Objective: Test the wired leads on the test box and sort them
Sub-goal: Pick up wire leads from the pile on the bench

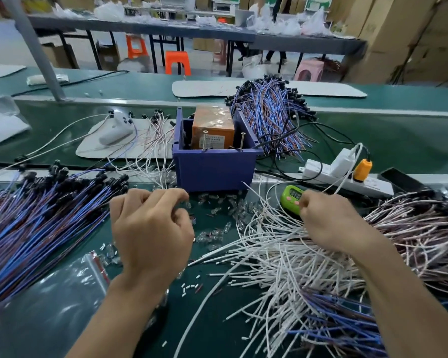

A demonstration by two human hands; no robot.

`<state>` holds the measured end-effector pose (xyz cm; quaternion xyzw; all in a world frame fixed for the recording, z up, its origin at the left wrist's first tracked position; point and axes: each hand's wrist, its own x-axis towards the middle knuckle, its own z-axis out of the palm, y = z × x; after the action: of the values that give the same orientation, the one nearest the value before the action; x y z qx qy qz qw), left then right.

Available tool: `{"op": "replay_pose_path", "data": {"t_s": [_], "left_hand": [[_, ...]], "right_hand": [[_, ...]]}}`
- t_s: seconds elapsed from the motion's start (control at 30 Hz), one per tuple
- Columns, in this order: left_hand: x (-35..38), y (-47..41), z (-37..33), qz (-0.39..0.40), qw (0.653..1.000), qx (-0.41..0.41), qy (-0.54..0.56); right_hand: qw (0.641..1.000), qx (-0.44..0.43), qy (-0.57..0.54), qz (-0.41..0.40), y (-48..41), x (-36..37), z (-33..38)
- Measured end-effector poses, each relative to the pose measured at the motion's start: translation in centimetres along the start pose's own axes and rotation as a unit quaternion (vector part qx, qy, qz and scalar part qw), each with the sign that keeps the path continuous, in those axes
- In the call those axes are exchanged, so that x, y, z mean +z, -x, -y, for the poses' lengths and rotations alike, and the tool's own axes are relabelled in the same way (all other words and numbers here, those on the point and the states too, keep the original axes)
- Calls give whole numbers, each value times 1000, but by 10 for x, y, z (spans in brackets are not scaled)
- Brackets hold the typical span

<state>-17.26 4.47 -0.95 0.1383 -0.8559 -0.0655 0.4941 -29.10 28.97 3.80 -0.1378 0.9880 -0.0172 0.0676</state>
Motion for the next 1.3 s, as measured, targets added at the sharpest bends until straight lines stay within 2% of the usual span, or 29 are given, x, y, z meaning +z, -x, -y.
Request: {"op": "replay_pose_path", "data": {"t_s": [0.1, 0.17, 0.23, 0.33, 0.4, 0.5, 0.63, 0.77, 0.87, 0.9, 1.03, 1.07, 1.17, 1.3], "left_hand": [[-3, -1, -3, 9, 1000, -8, 8], [-4, -1, -3, 14, 1000, -17, 5], [-6, -2, 2, 11, 1000, -26, 4], [-13, -6, 8, -8, 999, -45, -6], [-19, -14, 9, -14, 998, -56, -4], [-29, -29, 14, 38, 997, -64, -18], [-39, -36, 34, 110, 988, -59, -87], [-51, -35, 78, 166, 971, -167, -51], [-58, -33, 109, 240, 960, -118, -80], [-59, -33, 114, 242, 960, -101, -95], [-60, -33, 129, 145, 975, -140, -91], [-59, -34, 132, 144, 975, -140, -95], [-54, -29, 146, 216, 961, -88, -150], [-48, -19, 156, 248, 950, -104, -159]], "right_hand": [[999, 11, -11, 40, -1, -9, -4], [999, 10, -9, 39, -3, -20, -1], [998, 6, -49, -35, -1, -27, 9], [968, -28, -153, -197, 11, -27, 44], [945, -76, -228, -221, 22, -22, 74], [912, -131, -347, -178, 30, -16, 117], [870, -170, -444, -128, 22, -9, 164], [842, -198, -500, -47, 11, 5, 204], [852, -218, -476, -14, 2, 17, 225], [862, -227, -452, -16, -1, 20, 231], [886, -262, -381, 27, -7, 23, 253], [893, -270, -357, 35, -9, 23, 259], [916, -310, -251, 34, -15, 24, 280], [919, -361, -155, 28, -25, 25, 308]]}}
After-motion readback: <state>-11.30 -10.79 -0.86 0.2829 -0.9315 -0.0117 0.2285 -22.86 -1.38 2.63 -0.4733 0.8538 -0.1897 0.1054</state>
